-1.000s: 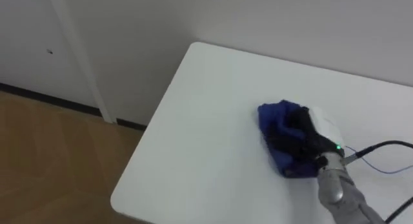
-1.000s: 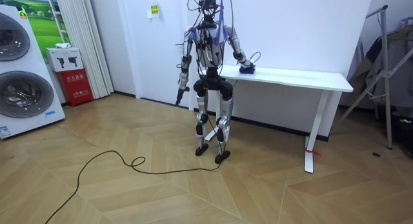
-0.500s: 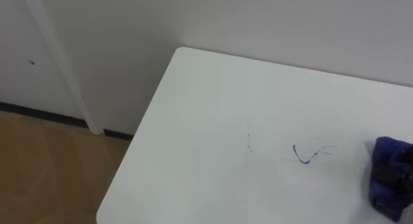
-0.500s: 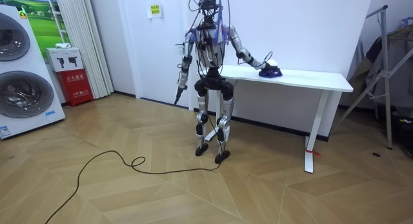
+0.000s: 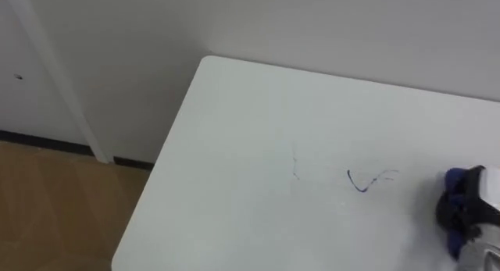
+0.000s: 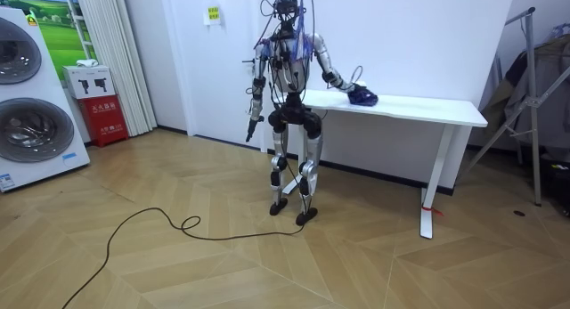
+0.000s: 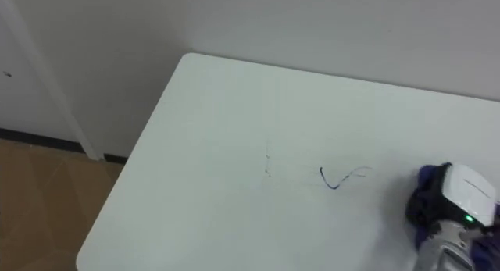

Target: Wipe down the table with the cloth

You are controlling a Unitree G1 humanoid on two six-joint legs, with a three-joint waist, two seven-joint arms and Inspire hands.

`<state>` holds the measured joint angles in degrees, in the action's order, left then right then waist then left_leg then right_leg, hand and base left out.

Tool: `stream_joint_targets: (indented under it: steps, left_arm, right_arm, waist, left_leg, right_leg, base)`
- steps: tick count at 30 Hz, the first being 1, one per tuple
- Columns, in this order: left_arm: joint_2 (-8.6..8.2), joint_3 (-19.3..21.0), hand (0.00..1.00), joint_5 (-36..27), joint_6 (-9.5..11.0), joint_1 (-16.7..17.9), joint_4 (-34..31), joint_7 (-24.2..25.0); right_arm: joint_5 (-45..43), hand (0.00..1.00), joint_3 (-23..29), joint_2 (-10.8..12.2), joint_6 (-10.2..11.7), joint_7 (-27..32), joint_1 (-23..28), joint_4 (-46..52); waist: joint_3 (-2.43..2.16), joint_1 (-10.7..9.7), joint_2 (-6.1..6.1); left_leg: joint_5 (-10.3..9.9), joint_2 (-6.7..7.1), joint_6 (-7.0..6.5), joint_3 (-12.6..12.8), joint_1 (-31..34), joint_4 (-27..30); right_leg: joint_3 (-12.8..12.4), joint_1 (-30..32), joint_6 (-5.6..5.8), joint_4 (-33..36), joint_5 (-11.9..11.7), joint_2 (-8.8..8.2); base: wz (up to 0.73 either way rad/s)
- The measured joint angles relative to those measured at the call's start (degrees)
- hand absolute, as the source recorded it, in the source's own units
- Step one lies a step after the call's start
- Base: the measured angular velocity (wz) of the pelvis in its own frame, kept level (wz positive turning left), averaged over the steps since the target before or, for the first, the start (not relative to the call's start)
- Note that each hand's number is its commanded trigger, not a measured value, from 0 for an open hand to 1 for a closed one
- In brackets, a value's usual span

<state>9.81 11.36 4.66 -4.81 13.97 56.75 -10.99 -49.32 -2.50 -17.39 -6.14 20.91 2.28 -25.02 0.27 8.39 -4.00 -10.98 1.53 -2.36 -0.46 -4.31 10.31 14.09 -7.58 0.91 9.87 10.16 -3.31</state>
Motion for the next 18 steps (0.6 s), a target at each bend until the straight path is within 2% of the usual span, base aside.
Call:
stream_joint_targets:
  steps: [1,3,4,7,10,14,17,18]
  left_arm:
    - [-0.12,-0.8,0.00,-0.3,0.0,-0.1,0.1,-0.1]
    - [-0.26,-1.2,0.00,0.1,-0.1,0.0,0.1,-0.1]
    - [-0.21,-1.0,0.00,0.1,-0.2,0.4,0.1,-0.1]
    - [-0.19,-1.2,0.00,0.0,-1.4,1.9,-0.2,-0.1]
    - [-0.26,-1.5,0.00,0.0,-2.5,3.6,-0.3,-0.1]
    - [-0.26,-1.6,0.00,0.0,-2.4,3.5,-0.1,-0.1]
    - [-0.37,-1.5,0.00,0.0,-2.4,3.6,-0.8,-1.4]
    - [-0.37,-1.2,0.00,0.0,-2.4,3.5,-1.3,-2.3]
  right_arm:
    - [-1.1,1.00,-2.6,1.0,-0.2,-1.4,-1.6,0.9]
    - [-3.6,1.00,-4.1,2.6,-1.1,-3.1,-3.8,1.1]
    - [-4.4,1.00,-4.5,2.9,-1.4,-4.5,-4.7,1.3]
    - [-5.0,1.00,-5.1,2.9,-1.6,-6.1,-5.8,1.4]
    - [-4.6,1.00,-5.2,2.9,-1.3,-5.5,-5.8,1.4]
    - [-4.5,1.00,-5.2,3.0,-0.4,-2.2,-5.0,-0.6]
    - [-2.6,1.00,-5.0,3.0,1.3,1.0,-3.4,-2.4]
    - [-0.7,1.00,-4.2,3.0,2.9,2.9,-3.1,-4.3]
  waist:
    - [0.15,0.5,0.25]
    - [0.21,1.8,0.35]
    - [0.17,2.5,0.26]
    - [0.14,3.0,0.18]
    - [0.16,2.7,0.20]
    - [0.04,1.7,0.53]
    - [-0.16,1.1,0.82]
    - [-0.30,0.4,0.91]
  left_leg:
    - [0.0,0.04,-0.01,0.0,0.0,0.0]
    - [0.0,0.02,-0.02,0.0,0.1,-0.1]
    - [0.0,0.08,-0.02,-0.6,0.3,-0.1]
    - [0.0,0.08,-0.03,-0.8,0.6,0.1]
    - [0.0,0.01,-0.03,-0.8,0.7,-0.1]
    - [0.0,0.09,-0.04,-1.3,0.7,-0.3]
    - [-0.1,0.17,-0.14,-1.2,0.6,0.1]
    - [-0.1,0.17,-0.21,-1.5,0.5,0.2]
  right_leg:
    - [-0.1,0.0,0.00,0.0,0.0,0.00]
    - [0.0,0.3,0.00,-0.1,0.0,-0.03]
    - [0.5,0.3,0.00,-0.1,0.0,-0.04]
    - [1.1,0.4,0.00,-0.3,0.0,-0.06]
    - [1.3,0.6,0.00,-0.3,0.0,0.02]
    - [1.9,0.1,0.01,-0.3,0.0,-0.13]
    - [2.5,-0.3,0.02,-0.4,0.0,-0.28]
    - [3.0,-0.7,0.03,-0.6,0.0,-0.34]
  base:
    - [0.00]
    - [0.03]
    - [0.10]
    - [0.11]
    - [0.00]
    - [0.10]
    - [0.06]
    - [0.20]
